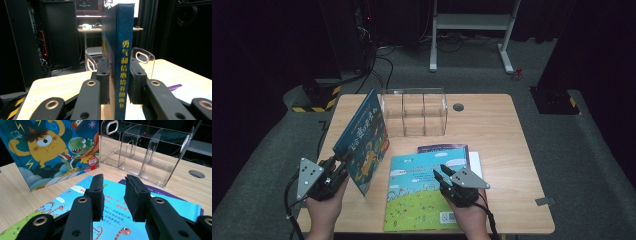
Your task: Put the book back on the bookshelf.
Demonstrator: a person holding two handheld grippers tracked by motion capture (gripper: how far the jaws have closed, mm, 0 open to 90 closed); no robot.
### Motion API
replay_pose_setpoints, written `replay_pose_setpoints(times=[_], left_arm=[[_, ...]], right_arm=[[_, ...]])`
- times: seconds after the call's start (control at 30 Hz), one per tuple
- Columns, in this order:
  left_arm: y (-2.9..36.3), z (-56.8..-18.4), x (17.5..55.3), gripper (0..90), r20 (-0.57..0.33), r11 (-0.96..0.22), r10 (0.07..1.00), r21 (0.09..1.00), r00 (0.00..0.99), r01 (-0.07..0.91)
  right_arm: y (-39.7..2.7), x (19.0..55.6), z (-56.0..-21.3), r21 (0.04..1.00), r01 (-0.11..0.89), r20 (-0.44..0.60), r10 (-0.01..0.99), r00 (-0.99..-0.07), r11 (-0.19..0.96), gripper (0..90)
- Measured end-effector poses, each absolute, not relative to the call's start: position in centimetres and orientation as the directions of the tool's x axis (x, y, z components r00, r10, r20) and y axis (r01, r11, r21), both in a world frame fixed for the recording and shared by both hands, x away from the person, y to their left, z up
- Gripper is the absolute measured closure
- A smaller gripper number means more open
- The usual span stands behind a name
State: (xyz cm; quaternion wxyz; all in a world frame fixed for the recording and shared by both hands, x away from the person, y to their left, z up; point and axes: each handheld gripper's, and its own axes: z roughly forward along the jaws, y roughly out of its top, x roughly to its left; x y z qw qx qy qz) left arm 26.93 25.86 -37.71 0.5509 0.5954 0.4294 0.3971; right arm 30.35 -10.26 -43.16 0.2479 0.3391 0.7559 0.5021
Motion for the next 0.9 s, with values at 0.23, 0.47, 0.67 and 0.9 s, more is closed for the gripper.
replay_pose_setpoints(times=[0.23,0.47,0.67,0.9], left_arm=[[25.42,-37.52,27.51,68.1,0.026,-0.058,0.958,0.993,0.286,0.106],[25.25,-37.21,27.47,75.5,0.032,-0.059,0.947,0.995,0.321,0.075],[25.1,-37.17,27.47,76.7,0.027,-0.053,0.944,0.996,0.329,0.072],[25.23,-36.99,27.69,77.3,0.049,-0.079,0.94,0.994,0.339,0.076]], right_arm=[[-10.44,30.34,-43.15,0.927,0.271,-0.027,0.765,-0.644,0.261,67.5],[-10.48,30.23,-43.01,0.929,0.267,-0.027,0.765,-0.643,0.257,67.5],[-10.47,30.13,-42.9,0.929,0.263,-0.029,0.762,-0.647,0.259,67.4],[-10.51,30.19,-42.84,0.93,0.262,-0.026,0.759,-0.651,0.257,67.4]])
